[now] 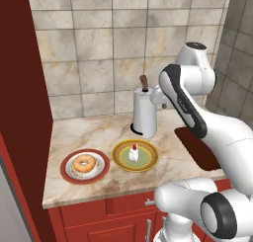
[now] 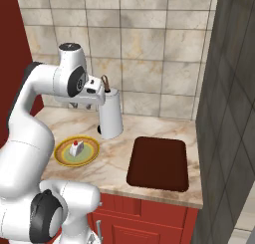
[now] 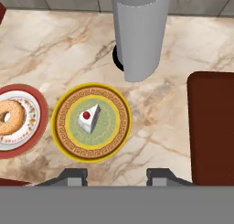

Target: Move the dessert items from the plates to the tray.

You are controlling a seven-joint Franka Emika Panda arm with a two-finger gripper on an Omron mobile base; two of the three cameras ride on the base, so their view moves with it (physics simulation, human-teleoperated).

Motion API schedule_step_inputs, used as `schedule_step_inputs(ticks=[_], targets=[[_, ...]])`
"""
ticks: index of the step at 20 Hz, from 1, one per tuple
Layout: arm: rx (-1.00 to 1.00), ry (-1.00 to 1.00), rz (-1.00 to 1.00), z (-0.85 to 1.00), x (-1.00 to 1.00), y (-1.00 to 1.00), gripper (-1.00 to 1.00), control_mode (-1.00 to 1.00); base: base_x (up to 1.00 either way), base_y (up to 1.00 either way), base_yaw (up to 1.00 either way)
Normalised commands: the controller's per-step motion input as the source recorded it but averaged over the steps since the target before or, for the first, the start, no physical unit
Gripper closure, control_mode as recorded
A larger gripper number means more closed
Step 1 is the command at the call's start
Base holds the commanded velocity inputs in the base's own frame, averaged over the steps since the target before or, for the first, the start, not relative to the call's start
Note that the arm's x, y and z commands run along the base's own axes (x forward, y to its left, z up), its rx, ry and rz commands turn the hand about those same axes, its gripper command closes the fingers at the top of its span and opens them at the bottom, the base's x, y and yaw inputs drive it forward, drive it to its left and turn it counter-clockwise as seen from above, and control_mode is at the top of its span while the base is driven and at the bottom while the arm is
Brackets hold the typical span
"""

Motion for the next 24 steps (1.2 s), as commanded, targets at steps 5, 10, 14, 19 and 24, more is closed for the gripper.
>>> schedule_step_inputs(ticks=[5, 10, 14, 19, 24], targets=[[0.0, 0.0, 0.0, -0.07, 0.0, 0.07, -1.0, -1.0, 0.0, 0.0, 0.0], [0.0, 0.02, -0.06, -0.13, 0.0, 0.48, -1.0, -1.0, 0.0, 0.0, 0.0], [0.0, 0.04, -0.09, -0.11, 0.0, 0.47, -1.0, -1.0, 0.0, 0.0, 0.0], [0.0, 0.03, -0.08, -0.26, 0.0, 0.27, -1.0, -1.0, 0.0, 0.0, 0.0], [0.01, 0.02, -0.03, -0.46, 0.0, 0.03, -1.0, -1.0, 0.0, 0.0, 0.0]])
